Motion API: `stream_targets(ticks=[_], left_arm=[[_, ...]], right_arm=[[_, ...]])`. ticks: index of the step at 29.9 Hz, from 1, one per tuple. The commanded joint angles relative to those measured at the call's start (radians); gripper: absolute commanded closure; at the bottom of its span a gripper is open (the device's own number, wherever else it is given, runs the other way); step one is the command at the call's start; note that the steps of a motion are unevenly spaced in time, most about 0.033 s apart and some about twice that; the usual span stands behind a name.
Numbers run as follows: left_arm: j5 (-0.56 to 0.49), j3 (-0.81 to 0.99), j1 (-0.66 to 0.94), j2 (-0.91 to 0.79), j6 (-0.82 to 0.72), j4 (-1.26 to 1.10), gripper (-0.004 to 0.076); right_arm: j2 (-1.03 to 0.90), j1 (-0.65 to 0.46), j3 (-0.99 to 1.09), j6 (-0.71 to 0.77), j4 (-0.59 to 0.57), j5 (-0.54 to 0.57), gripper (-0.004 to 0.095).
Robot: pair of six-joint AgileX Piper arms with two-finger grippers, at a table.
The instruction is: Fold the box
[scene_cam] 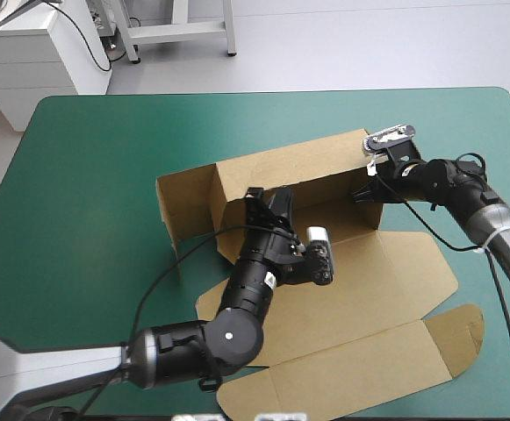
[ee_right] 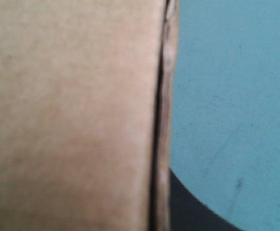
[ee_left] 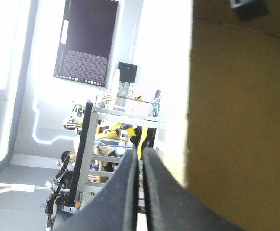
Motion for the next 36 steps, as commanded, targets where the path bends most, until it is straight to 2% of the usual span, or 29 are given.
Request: stream_targets(ticks=[1,5,10,16,23,27,31,36], left_arm=[[0.050,-0.049,0.012,-0.135,-0.020,0.092,0.0724],[-0.003,-0.133,0.115,-0.230,-0.020,0.012,0.0724],[-0.150,-0.246,0.368,-0.311,0.013,-0.208,0.0724],[-0.226,-0.256,0.698,-0.333,0.026,-0.388,0.0724],[-0.375,-0.256,1.040,-0.328,0.077,-0.757,0.0724],[-0.373,-0.252,1.192,-0.320,0.284,-1.062,0.0724],[-0.313,-0.252,1.297,-0.314,0.504,-1.357,0.0724],[-0.216,-0.252,1.363,-0.300,0.710,-1.620,0.0724]], right_arm=[[-0.036,0.001,-0.031,0.014,0.003,0.021,0.0906],[-0.046,0.001,-0.046,0.052,0.003,0.091,0.0907],[-0.075,0.001,-0.113,0.097,0.011,0.213,0.0906],[-0.075,0.001,-0.250,0.195,0.011,0.477,0.0907],[-0.062,0.001,-0.297,0.250,0.068,0.667,0.0906],[-0.044,0.015,-0.297,0.250,0.070,0.679,0.0907],[0.004,0.036,-0.297,0.250,0.068,0.667,0.0906],[0.079,0.062,-0.297,0.250,0.061,0.582,0.0904]])
